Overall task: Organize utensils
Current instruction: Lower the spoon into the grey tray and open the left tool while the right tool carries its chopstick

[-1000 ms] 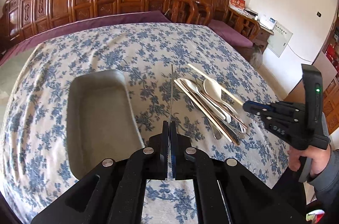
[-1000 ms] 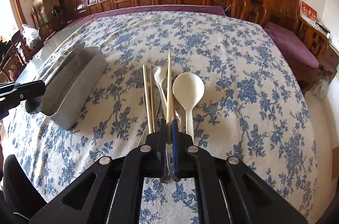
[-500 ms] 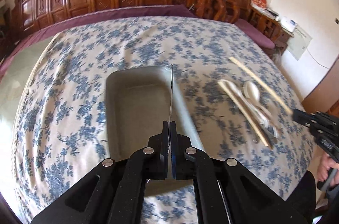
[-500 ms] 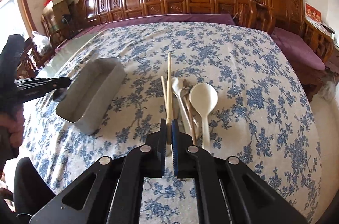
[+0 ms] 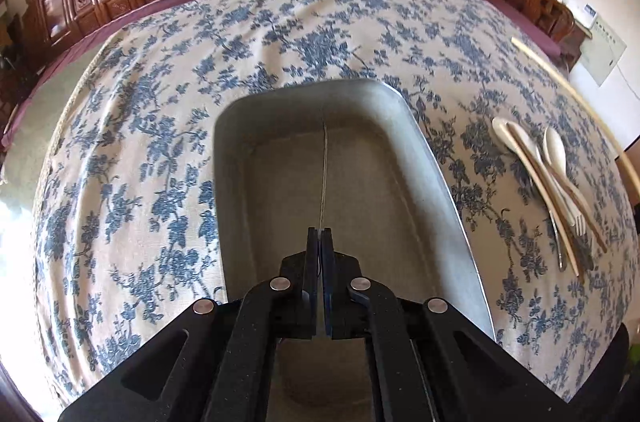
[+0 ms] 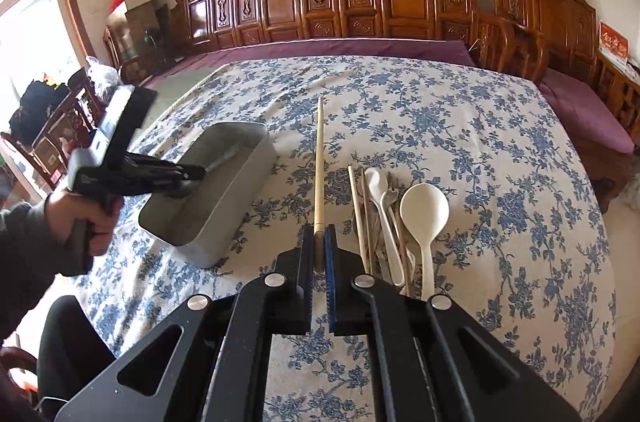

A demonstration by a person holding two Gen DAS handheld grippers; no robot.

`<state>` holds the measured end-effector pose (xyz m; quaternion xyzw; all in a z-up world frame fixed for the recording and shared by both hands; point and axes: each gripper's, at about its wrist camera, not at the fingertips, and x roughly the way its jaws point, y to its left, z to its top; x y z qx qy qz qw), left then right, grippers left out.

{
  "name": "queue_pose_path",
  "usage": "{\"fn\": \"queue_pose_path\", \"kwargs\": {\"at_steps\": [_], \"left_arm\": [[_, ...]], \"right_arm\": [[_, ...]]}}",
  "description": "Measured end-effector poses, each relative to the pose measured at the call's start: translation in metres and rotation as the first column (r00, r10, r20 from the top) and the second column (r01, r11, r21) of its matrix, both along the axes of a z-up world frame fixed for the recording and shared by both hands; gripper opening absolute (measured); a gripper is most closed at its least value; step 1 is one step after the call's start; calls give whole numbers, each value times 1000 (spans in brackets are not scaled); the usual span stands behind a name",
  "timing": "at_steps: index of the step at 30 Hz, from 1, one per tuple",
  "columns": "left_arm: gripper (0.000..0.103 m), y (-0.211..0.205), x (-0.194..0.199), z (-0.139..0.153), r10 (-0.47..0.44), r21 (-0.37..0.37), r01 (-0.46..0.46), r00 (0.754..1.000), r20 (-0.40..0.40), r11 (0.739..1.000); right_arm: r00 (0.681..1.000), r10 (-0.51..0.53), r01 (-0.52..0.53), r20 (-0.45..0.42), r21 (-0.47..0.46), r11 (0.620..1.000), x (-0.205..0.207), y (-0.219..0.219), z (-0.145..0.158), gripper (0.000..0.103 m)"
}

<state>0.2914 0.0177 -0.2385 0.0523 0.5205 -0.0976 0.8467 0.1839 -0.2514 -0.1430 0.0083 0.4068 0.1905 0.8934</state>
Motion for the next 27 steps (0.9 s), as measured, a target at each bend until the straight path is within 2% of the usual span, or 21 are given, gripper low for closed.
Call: {"fn": "queue_pose_path", "kwargs": {"at_steps": [6,10,13,17,22,27], "left_arm": [[1,-5,3,-12,-6,7,7,999,-41,1000],[1,-6,3,-9,-18,2,18,999,-34,1000],[2,-2,0,4,-11,-19,11,1000,-4,1000],[7,4,-14,27,-16,-21,18,998,61,1000],[9,21,-42,57,-5,-51,13,988,152,999],[9,44,-68,72,40,-86,-22,974,222,996]], "right_arm": [[1000,10,-10,-6,-9,1000,2,4,-4,6],[1000,-5,5,-9,-8,1000,5,0,-3,6],[1000,-5,5,0,-12,1000,4,2,0,6],[1000,7,-7,12,-3,1000,3,9,9,6],[998,51,-51,21,-6,999,-5,29,17,6],[995,97,-96,16,-11,995,-16,53,19,6]]}}
